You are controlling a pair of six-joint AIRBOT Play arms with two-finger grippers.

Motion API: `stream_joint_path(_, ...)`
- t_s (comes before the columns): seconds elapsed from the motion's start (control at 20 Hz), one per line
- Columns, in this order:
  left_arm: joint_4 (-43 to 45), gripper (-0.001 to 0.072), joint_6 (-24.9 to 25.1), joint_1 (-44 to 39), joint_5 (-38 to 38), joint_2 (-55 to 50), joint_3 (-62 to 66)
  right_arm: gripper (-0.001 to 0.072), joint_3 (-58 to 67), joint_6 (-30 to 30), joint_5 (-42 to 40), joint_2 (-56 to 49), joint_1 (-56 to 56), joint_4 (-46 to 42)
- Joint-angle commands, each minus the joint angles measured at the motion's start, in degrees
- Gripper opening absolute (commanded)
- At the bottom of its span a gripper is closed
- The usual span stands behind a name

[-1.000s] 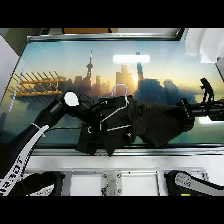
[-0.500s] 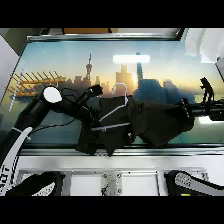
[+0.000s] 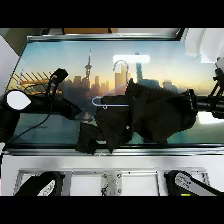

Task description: Fold the clothes and pants, and hang the long-sleeved shirts on hangers.

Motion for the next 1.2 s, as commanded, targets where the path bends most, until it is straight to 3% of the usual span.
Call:
stream_joint_path(0.0, 2.2, 0.043, -10.4, -3.0, 2.9, 3.2, -7.8, 0.0014, 0.1, 2.4, -2.3, 3.1, 0.0, 6.4)
stream_joint_path(0.05, 0.5, 0.064, -12.7, -4.8, 5.2, 3.3, -10.1, 0.0014, 0.1, 2.5, -3.1, 3.8, 0.0, 6.3)
stream_joint_path(0.2, -1.0, 0.0646, -20.0, -13.1, 13.8, 3.2, -14.8, 0.0014, 0.1, 3.4, -5.4, 5.2, 0.0, 6.3)
stream_joint_path(0.3, 2.8, 0.0608, -25.6, -21.5, 20.9, 3.2, -15.8, 0.0014, 0.1, 3.8, -6.2, 5.3, 0.0, 6.3)
stream_joint_path(0.4, 10.8, 0.0607, -36.0, -30.0, 25.0, 3.2, -15.7, 0.0014, 0.1, 3.8, -6.3, 5.3, 0.0, 6.3)
stream_joint_path(0.55, 26.2, 0.0607, -54.5, -40.5, 25.0, 0.5, -14.9, 0.0015, 0.1, 3.8, -6.4, 5.3, 0.0, 6.3)
stream_joint_path(0.7, 35.3, 0.0608, -59.6, -46.6, 21.0, -7.1, -11.1, 0.0015, 0.1, 3.8, -6.4, 5.3, 0.0, 6.3)
stream_joint_path(0.85, 36.4, 0.0609, -68.1, -43.4, 13.8, -12.9, -6.8, 0.0015, 0.1, 3.8, -6.3, 5.3, 0.0, 6.3)
stream_joint_path(1.15, 16.7, 0.0609, -66.6, -33.7, 28.6, -16.5, -8.3, 0.0015, 0.1, 3.8, -6.3, 5.3, 0.0, 6.3)
